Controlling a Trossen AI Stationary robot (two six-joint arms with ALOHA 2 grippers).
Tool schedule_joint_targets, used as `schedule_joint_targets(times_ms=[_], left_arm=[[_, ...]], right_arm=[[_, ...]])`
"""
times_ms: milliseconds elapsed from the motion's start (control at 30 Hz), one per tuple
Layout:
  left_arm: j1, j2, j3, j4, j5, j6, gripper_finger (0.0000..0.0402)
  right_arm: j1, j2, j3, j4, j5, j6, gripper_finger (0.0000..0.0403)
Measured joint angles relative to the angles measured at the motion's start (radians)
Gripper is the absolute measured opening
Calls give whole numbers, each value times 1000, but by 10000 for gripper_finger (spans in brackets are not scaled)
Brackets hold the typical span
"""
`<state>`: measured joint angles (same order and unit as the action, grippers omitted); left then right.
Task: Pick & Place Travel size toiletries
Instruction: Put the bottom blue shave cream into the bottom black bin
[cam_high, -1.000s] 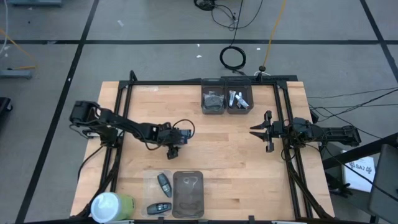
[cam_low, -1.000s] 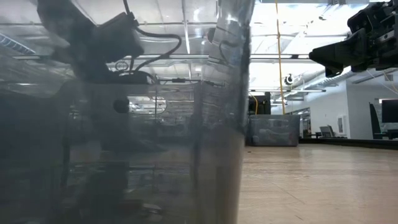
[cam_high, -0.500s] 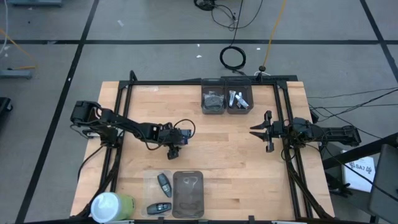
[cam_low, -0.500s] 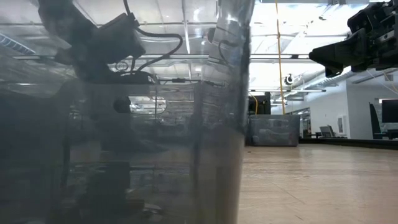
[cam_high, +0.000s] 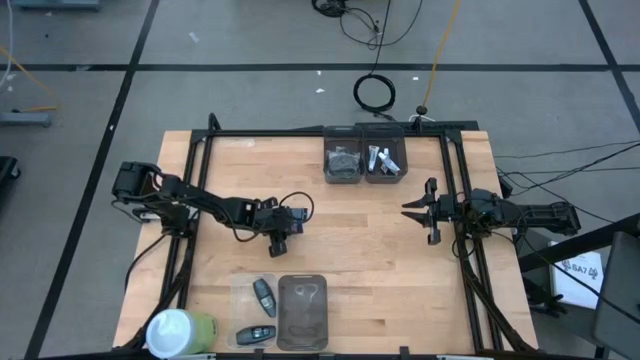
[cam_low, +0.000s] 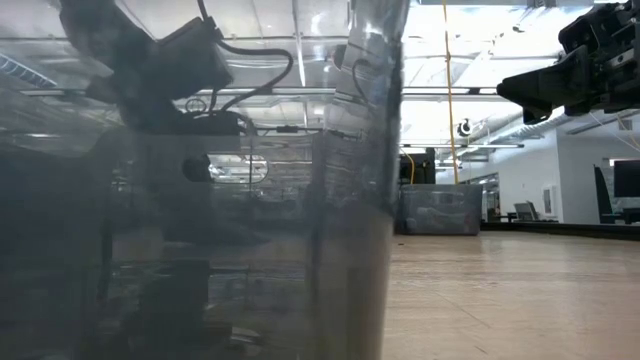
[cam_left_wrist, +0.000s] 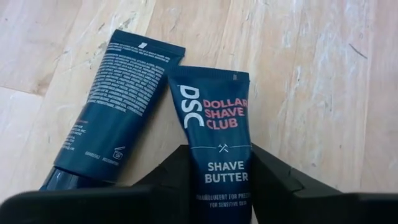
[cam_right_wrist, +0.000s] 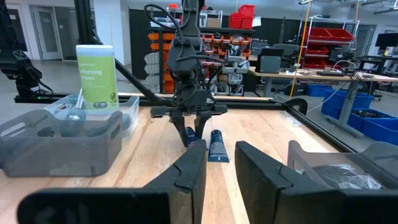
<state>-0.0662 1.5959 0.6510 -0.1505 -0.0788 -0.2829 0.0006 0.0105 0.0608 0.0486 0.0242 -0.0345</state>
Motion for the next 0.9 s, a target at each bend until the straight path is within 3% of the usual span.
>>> schedule_joint_targets(times_ms=[133,500,900], left_arm=[[-1,0,0,0,-21,0,113],[0,4,-4,40,-68,-10,143],[0,-108,-6,47,-75,10,91]], right_arm=[[0,0,0,0,0,0,75],[0,0,0,0,0,0,75],[0,0,0,0,0,0,75]])
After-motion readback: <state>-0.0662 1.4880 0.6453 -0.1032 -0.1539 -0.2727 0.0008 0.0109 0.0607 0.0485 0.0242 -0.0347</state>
